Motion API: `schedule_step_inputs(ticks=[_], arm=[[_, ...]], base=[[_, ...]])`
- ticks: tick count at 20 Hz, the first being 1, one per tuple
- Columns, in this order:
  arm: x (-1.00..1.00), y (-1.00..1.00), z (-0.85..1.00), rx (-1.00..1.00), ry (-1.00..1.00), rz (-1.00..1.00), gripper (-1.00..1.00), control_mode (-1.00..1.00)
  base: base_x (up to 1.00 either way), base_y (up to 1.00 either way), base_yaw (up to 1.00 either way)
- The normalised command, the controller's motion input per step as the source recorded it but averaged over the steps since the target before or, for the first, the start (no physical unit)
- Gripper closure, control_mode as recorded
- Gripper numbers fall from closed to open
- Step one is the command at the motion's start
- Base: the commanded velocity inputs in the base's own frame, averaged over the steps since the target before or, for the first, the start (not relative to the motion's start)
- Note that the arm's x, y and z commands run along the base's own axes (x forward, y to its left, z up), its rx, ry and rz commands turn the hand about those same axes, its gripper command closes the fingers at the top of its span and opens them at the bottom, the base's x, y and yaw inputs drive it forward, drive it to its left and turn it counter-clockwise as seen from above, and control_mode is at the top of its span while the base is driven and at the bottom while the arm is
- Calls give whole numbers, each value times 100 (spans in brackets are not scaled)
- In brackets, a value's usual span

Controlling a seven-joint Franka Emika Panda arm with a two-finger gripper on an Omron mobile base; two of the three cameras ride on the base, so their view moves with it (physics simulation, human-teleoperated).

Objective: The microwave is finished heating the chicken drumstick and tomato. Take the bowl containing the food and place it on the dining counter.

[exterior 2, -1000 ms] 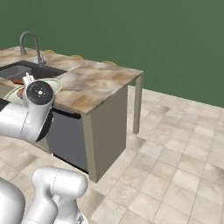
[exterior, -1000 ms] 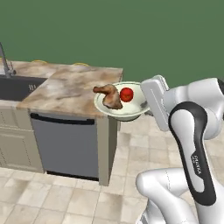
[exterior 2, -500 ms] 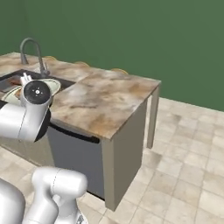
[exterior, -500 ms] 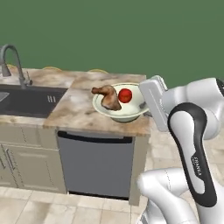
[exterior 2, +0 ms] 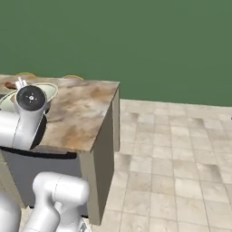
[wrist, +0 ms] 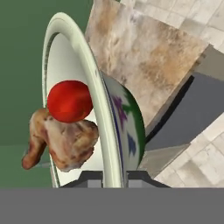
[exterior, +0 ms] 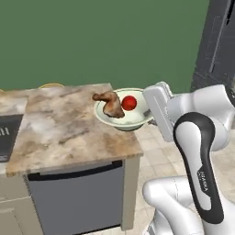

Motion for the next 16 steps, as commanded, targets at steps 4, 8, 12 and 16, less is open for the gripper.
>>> schedule_step_inputs(ticks=[4, 8, 12, 16], arm=[[0, 0, 0, 0, 0, 0, 100, 100], [0, 0, 0, 0, 0, 0, 100, 100], [0, 0, 0, 0, 0, 0, 100, 100], [0, 0, 0, 0, 0, 0, 100, 100]], base=[[73, -55, -48], [100, -30, -23], [100, -29, -4], [100, -36, 12]])
